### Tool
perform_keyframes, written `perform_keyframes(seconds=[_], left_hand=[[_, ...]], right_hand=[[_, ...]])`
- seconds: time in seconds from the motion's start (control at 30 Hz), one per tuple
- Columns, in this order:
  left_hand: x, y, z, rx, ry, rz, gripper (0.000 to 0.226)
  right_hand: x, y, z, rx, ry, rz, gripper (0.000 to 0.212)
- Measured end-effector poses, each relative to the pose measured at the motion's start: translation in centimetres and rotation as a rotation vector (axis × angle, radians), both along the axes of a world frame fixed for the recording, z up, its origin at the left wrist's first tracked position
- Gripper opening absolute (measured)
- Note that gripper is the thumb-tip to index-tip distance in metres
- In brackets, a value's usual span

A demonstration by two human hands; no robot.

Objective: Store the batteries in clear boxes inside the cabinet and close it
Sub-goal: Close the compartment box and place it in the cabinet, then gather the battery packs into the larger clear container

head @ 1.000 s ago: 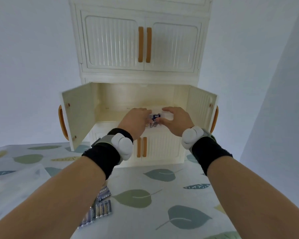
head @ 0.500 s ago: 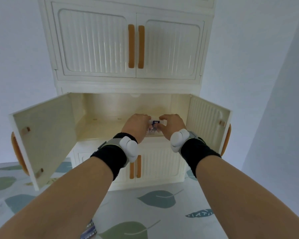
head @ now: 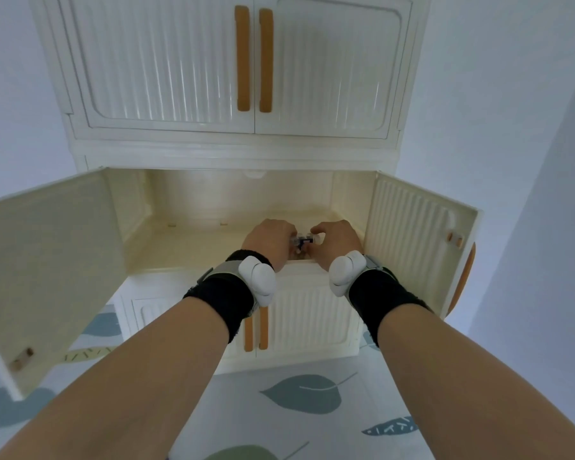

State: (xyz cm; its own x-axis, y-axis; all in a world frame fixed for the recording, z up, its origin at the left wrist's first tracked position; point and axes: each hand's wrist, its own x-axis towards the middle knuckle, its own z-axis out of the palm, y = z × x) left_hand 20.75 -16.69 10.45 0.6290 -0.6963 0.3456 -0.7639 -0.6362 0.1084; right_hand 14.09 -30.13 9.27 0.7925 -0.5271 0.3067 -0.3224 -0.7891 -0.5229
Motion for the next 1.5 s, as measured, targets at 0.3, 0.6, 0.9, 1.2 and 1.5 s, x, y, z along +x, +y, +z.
perform_keyframes(seconds=[0.3, 0.6, 0.9, 1.2, 1.5], left_hand=[[-3.3, 2.3, 0.6, -0.061, 0.004, -0.034, 0.03], [-11.2, 14.8, -1.8, -0.039, 0.075, 0.005, 0.037], [-16.3, 27.5, -9.5, 0.107, 0.255, 0.204, 0.036], [-18.8, 31.8, -16.6, 0.321, 0.419, 0.291, 0.042], [-17.9, 31.8, -18.1, 0.378, 0.344, 0.309, 0.054]], right_hand=[[-2.6, 2.2, 0.2, -0.008, -0.103, -0.017, 0.055], [-8.5, 13.7, -2.5, -0.059, -0.124, 0.152, 0.047], [-12.7, 25.4, -11.0, -0.046, 0.196, 0.399, 0.038], [-14.8, 29.5, -17.0, -0.058, 0.449, 0.592, 0.037], [-13.9, 28.7, -18.1, -0.067, 0.47, 0.601, 0.053]])
